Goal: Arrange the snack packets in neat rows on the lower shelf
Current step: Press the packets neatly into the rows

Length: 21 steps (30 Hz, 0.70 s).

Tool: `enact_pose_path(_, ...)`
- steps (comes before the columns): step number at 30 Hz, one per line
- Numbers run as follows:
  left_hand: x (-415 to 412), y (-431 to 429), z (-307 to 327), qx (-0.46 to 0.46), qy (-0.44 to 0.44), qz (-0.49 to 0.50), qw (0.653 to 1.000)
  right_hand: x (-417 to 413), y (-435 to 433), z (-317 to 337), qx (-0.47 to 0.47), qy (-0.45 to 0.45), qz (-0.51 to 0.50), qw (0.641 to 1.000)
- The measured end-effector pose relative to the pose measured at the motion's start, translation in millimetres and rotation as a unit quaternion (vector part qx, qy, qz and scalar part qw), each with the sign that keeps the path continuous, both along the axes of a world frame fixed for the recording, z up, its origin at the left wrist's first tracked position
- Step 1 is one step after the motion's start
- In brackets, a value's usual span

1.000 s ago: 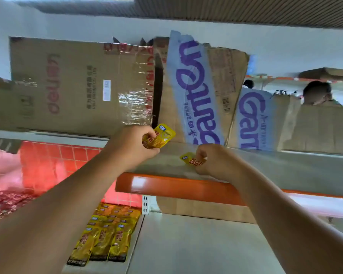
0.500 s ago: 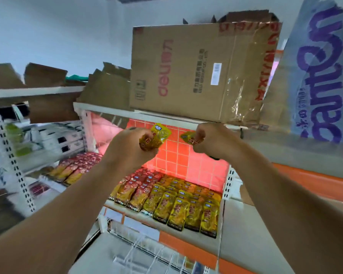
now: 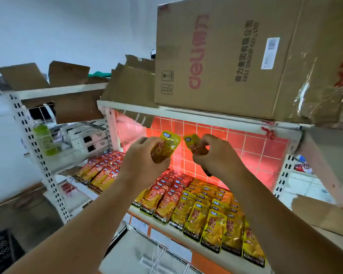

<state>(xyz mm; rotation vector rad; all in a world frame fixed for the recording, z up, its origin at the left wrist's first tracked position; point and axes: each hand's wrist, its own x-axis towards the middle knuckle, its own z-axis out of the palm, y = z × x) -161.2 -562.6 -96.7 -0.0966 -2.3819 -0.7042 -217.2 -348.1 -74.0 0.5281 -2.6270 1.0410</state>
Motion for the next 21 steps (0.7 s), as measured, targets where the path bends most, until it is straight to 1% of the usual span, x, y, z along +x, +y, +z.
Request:
enact_pose_path(6,-37.7,7.9,-16.3,0.043,-0.007,0.007,0.999,-29.2,2.3,-16.3,-0.026,-0.005,-0.007,1.0)
enact_pose_path(11,-68.2,17.0,-41.8,0.075,-0.024,-0.004,0.997,-48.6,11.9,-38.9,-0.034,-0.015,-0.038,0.999)
enact_pose_path(16,-94.8,28.4,-83.3,0.075,-0.056,-0.065,0.993,-60.7,23.2,-71.3,-0.025,-0.048,-0.084,0.995)
enact_pose_path(21,-110.1,36.6,-132.4,0.071,-0.103,-0.147,0.981,-56.1,35.7,-108.3,0.005,-0.086,-0.177,0.98)
